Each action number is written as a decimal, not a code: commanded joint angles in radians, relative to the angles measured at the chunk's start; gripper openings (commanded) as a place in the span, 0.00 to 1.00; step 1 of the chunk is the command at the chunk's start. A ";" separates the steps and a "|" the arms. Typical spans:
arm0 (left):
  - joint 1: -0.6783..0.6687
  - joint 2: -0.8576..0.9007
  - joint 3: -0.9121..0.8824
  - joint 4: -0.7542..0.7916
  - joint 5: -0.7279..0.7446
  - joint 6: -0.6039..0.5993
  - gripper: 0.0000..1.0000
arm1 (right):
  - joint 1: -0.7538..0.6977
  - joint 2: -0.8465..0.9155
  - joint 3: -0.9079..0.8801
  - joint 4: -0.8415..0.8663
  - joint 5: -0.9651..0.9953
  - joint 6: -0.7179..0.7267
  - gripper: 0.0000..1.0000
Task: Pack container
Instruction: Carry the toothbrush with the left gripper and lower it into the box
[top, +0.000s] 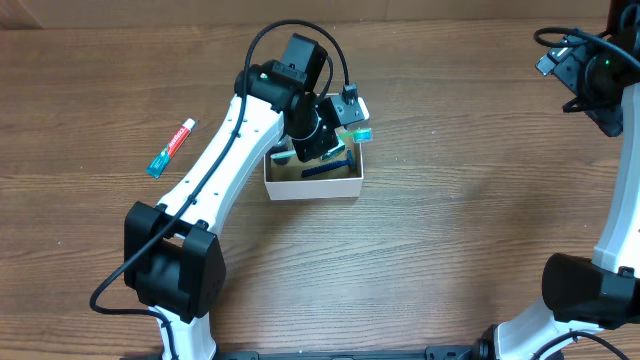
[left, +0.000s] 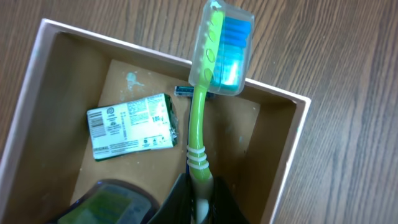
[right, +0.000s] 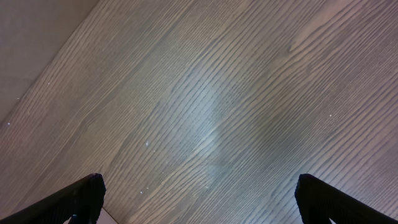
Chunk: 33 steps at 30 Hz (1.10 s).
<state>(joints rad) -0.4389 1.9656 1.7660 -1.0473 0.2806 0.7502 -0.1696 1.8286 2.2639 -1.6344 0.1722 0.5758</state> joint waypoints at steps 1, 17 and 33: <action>-0.005 -0.003 -0.059 0.036 0.005 -0.018 0.04 | -0.002 -0.013 0.006 0.005 0.007 0.004 1.00; 0.011 -0.003 -0.135 0.104 0.000 -0.089 0.04 | -0.002 -0.013 0.006 0.005 0.007 0.004 1.00; 0.060 -0.003 -0.135 0.109 0.001 -0.153 0.04 | -0.002 -0.013 0.006 0.005 0.007 0.004 1.00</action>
<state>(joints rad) -0.3901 1.9656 1.6348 -0.9382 0.2802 0.6182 -0.1692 1.8286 2.2639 -1.6344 0.1722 0.5762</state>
